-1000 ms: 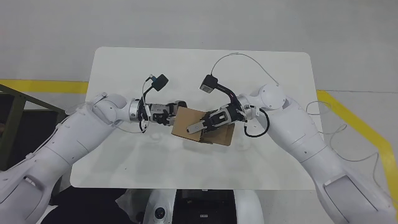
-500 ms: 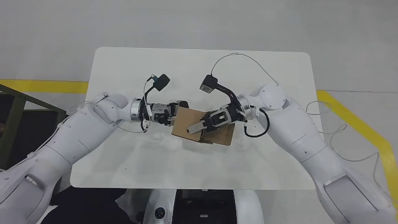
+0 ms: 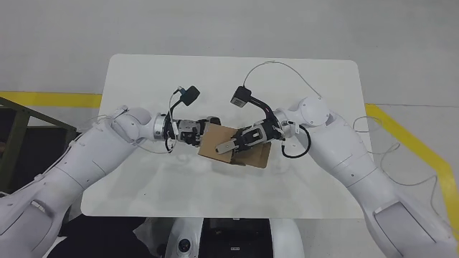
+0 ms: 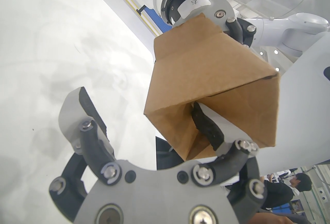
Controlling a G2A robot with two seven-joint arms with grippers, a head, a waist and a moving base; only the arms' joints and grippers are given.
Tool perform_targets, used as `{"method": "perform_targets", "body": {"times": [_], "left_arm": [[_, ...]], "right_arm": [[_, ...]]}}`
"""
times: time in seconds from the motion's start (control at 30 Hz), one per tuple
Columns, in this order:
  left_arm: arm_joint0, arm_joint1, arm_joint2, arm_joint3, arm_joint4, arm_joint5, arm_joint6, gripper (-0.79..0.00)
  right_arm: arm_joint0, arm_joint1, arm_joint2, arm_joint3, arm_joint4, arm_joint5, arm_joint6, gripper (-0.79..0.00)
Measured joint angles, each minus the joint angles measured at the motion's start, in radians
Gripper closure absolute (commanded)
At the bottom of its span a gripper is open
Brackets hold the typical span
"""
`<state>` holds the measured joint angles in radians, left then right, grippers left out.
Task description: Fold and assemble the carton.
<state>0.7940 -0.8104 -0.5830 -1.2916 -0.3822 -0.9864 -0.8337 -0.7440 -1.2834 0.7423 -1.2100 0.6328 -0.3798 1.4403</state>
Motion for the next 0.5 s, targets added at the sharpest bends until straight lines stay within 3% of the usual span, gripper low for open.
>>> {"method": "perform_targets", "body": {"times": [0.5], "left_arm": [[0.024, 0.012, -0.006, 0.079, -0.006, -0.026, 0.026, -0.785]], "right_arm": [[0.005, -0.002, -0.006, 0.024, 0.016, 0.002, 0.002, 0.000]]}}
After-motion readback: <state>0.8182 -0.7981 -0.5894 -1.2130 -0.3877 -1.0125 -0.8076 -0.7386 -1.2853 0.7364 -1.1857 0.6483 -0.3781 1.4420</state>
